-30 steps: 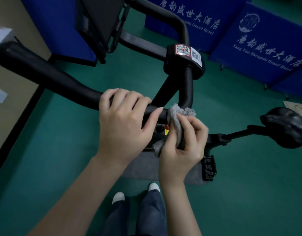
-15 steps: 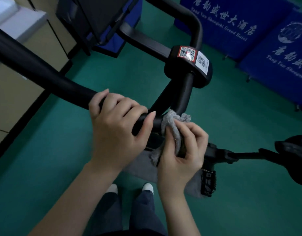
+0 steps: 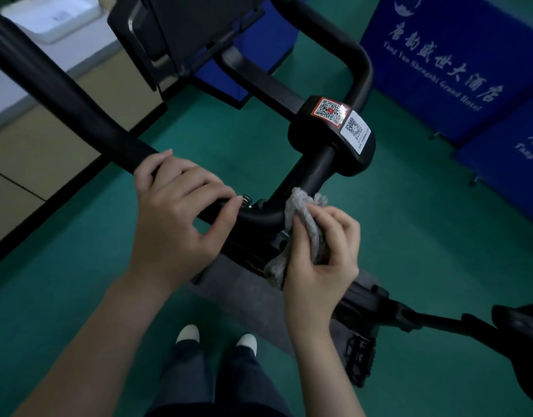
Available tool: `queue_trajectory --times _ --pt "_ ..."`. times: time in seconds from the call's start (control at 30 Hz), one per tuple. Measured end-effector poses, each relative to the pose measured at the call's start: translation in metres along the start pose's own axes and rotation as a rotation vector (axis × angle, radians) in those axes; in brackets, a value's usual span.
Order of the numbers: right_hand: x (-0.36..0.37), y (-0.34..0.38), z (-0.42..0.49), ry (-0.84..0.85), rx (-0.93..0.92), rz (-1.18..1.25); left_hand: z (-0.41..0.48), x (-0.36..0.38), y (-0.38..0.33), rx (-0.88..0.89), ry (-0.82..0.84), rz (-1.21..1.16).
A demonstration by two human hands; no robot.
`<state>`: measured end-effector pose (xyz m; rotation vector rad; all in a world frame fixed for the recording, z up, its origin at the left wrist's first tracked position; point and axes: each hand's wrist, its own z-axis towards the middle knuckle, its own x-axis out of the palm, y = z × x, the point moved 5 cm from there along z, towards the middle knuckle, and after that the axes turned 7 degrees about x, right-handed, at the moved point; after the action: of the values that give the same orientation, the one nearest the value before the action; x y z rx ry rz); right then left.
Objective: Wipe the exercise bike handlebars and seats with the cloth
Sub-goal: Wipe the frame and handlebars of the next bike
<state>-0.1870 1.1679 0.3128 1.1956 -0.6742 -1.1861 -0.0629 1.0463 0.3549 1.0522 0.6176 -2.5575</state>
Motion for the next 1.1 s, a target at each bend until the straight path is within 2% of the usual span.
queue_trajectory --times 0.37,0.57,0.87,0.97,1.1 --pt "0.008 -0.012 0.061 -0.034 0.1 0.014 0.0 0.004 0.003 -0.007 -0.052 0.006" --pt "0.002 0.001 0.023 -0.013 0.066 -0.012 0.0 0.006 0.004 0.012 -0.076 -0.002" --pt "0.012 0.002 0.083 -0.073 0.034 -0.119 -0.001 0.007 0.006 0.029 -0.126 0.009" --pt "0.009 0.02 0.074 0.057 -0.113 -0.218 -0.002 0.007 0.006 0.026 -0.14 0.021" --pt "0.011 0.045 0.061 0.426 -0.352 -0.366 -0.001 0.007 0.004 0.011 -0.145 0.031"
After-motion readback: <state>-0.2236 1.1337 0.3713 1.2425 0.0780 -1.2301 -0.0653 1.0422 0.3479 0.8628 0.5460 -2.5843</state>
